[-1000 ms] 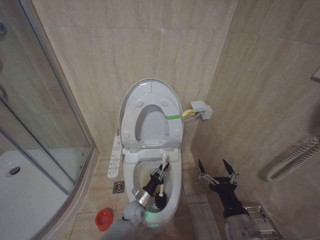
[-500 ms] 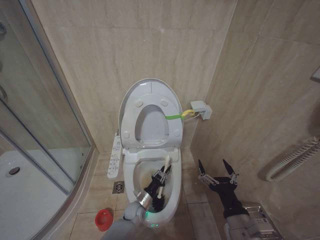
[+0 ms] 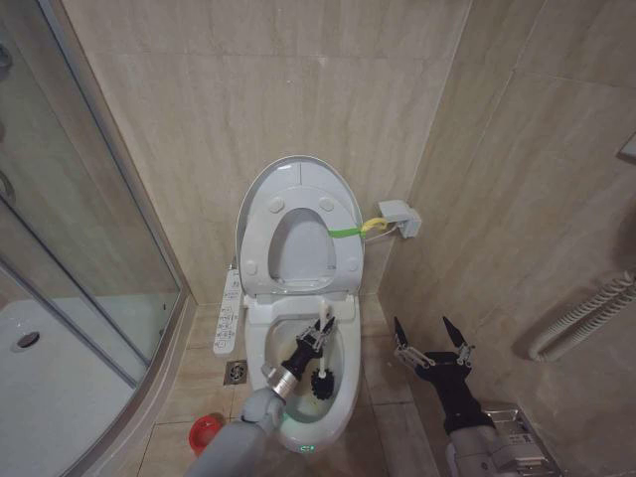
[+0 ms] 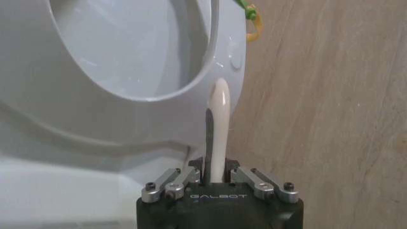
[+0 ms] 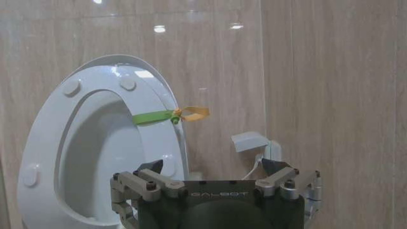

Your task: Open the toilet lid, clean the toilet bowl with a toilet brush, close the toilet lid, and flush.

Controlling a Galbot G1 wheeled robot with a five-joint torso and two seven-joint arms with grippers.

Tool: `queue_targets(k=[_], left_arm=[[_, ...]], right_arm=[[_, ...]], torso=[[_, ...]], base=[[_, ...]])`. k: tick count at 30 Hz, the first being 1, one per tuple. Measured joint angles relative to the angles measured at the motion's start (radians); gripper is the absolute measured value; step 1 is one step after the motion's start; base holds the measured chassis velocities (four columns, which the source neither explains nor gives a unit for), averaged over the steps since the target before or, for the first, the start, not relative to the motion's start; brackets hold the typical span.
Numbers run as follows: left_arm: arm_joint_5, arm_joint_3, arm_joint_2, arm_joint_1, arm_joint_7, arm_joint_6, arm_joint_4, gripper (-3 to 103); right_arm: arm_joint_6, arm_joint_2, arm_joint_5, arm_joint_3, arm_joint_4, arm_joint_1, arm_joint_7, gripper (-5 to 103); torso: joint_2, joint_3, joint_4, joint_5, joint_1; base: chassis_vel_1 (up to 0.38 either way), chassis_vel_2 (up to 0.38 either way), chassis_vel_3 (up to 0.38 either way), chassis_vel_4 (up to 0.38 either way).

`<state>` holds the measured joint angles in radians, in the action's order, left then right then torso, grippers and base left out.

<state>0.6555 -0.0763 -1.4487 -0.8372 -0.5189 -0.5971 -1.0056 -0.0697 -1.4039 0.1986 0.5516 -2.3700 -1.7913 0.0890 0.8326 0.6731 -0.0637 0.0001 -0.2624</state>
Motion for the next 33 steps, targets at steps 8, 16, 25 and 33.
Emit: queue_targets(k=[8, 16, 25, 33], left_arm=[[-0.016, 0.014, -0.05, -0.055, -0.011, -0.006, 0.01, 21], [-0.001, 0.006, -0.035, -0.002, 0.002, 0.0, 0.006, 21], [0.015, 0.006, -0.02, -0.024, 0.0, 0.002, 0.0, 21], [0.014, -0.004, 0.009, -0.007, 0.004, 0.003, -0.014, 21]], right_arm=[[0.0, 0.0, 0.0, 0.0, 0.0, 0.0, 0.0, 100], [0.0, 0.0, 0.0, 0.0, 0.0, 0.0, 0.0, 100], [0.0, 0.0, 0.0, 0.0, 0.0, 0.0, 0.0, 100], [0.0, 0.0, 0.0, 0.0, 0.0, 0.0, 0.0, 100]], torso=[[0.0, 0.0, 0.0003, 0.0, 0.0], [0.0, 0.0, -0.0003, -0.0004, 0.0], [0.0, 0.0, 0.0003, -0.0002, 0.0], [0.0, 0.0, 0.0001, 0.0, 0.0]], base=[[0.0, 0.0, 0.0, 0.0], [0.0, 0.0, 0.0, 0.0], [0.0, 0.0, 0.0, 0.0], [0.0, 0.0, 0.0, 0.0]])
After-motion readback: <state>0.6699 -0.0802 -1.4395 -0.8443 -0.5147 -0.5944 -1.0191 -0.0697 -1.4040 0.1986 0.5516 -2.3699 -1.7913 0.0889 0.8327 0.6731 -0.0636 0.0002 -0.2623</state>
